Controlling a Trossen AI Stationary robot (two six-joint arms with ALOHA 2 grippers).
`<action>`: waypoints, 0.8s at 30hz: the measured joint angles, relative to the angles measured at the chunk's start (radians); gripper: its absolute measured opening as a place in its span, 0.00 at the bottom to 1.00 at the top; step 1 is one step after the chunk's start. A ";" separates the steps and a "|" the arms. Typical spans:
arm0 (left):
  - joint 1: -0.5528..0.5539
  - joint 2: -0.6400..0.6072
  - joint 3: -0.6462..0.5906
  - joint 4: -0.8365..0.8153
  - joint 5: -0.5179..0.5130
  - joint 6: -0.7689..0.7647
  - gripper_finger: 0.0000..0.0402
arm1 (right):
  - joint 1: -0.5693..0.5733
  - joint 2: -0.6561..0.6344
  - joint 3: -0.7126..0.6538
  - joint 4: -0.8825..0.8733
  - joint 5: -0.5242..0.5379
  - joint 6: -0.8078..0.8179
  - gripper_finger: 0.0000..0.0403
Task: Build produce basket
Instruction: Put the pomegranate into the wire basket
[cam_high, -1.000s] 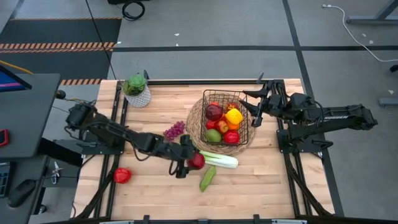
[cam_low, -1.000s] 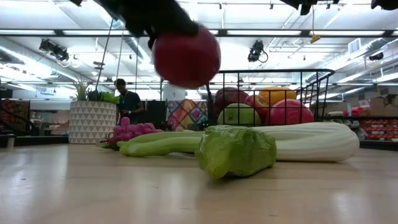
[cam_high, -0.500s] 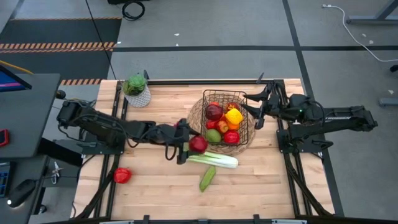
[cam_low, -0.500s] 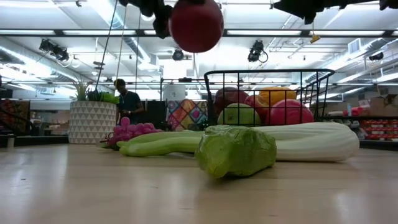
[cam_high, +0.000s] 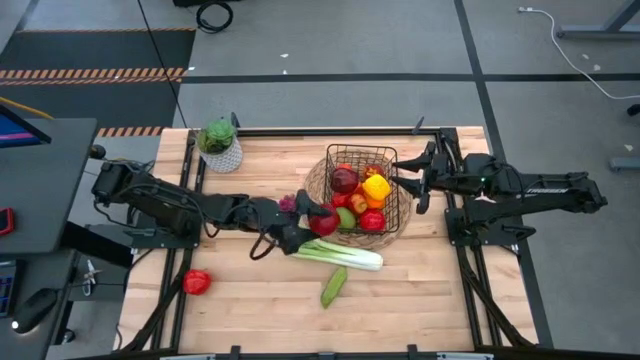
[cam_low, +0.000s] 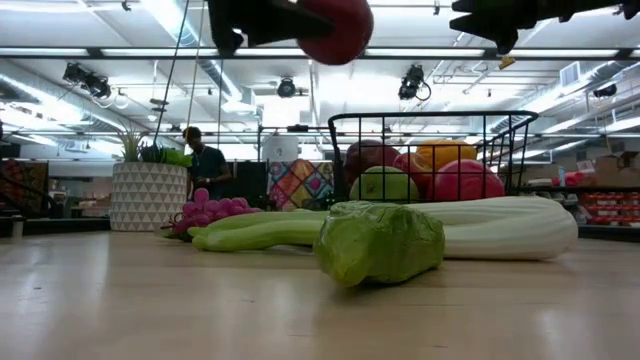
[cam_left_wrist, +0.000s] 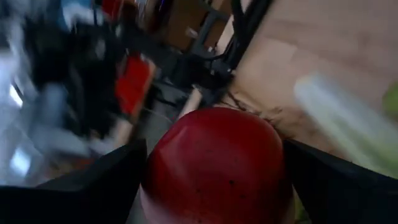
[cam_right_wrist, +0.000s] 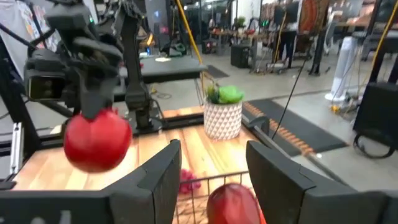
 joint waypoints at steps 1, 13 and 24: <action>0.000 0.000 0.000 0.007 0.000 0.074 0.94 | 0.000 0.000 0.000 -0.012 -0.001 0.011 0.47; -0.002 0.000 0.000 0.030 0.001 0.818 0.94 | 0.039 0.001 0.000 -0.126 -0.004 0.093 0.47; -0.002 0.000 0.000 0.029 0.002 1.188 0.94 | 0.071 0.000 0.000 -0.131 -0.002 0.086 0.47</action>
